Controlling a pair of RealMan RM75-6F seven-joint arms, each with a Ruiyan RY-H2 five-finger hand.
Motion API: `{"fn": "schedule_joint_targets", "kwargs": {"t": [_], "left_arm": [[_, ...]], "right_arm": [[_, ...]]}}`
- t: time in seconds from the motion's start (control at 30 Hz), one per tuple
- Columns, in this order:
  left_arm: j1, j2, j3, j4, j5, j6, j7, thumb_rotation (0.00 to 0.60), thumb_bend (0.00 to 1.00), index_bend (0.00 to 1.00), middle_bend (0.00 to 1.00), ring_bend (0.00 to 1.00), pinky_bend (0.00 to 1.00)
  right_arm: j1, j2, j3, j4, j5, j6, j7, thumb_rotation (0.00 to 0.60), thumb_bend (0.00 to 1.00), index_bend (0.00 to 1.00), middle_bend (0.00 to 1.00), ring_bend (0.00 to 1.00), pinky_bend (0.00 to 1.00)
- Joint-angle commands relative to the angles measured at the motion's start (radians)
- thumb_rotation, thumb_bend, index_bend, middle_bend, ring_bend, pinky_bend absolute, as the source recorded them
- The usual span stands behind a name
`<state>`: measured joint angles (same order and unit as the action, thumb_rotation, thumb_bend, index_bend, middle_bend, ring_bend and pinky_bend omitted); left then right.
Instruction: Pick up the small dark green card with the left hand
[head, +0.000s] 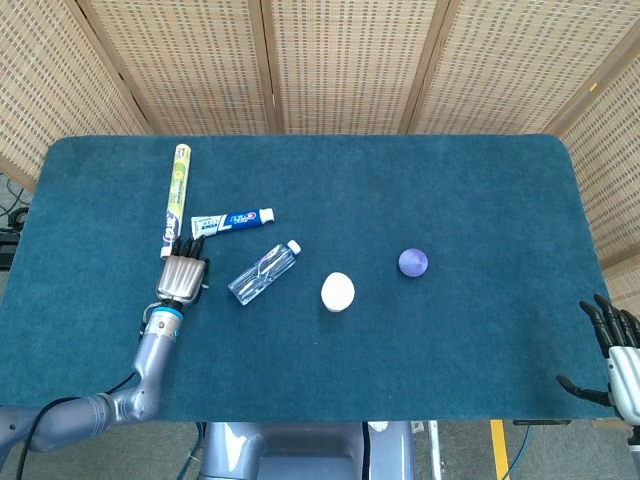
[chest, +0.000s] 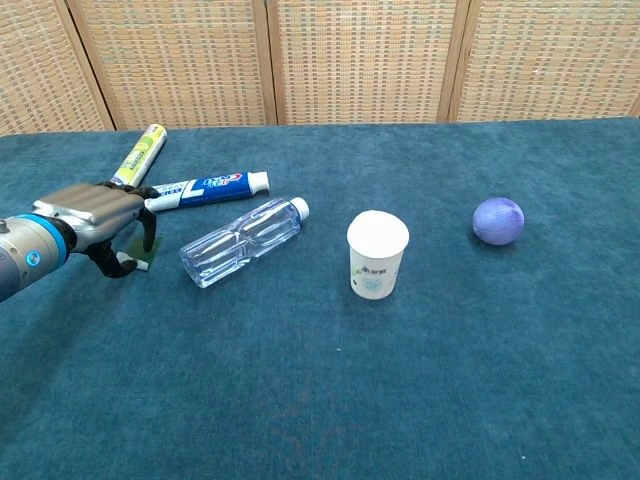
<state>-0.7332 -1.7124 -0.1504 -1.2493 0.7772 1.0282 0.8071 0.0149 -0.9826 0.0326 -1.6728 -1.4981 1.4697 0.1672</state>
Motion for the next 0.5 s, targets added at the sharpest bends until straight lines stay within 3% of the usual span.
{"fn": "schedule_joint_targets", "kwargs": {"t": [0.03,0.5], "left_arm": [[-0.001,0.000,0.000,-0.001,-0.005,-0.003,0.000,0.600,0.42,0.45,0.00,0.00,0.00],[-0.004,0.005,0.004,0.000,-0.020,-0.006,0.007,0.600,0.43,0.55,0.00,0.00,0.00]], "right_arm": [[0.000,-0.001,0.000,0.001,0.001,0.000,0.000,0.600,0.15,0.00,0.00,0.00,0.00],[0.000,-0.002,0.000,0.000,0.000,0.002,-0.005,0.600,0.15,0.00,0.00,0.00,0.00]]}}
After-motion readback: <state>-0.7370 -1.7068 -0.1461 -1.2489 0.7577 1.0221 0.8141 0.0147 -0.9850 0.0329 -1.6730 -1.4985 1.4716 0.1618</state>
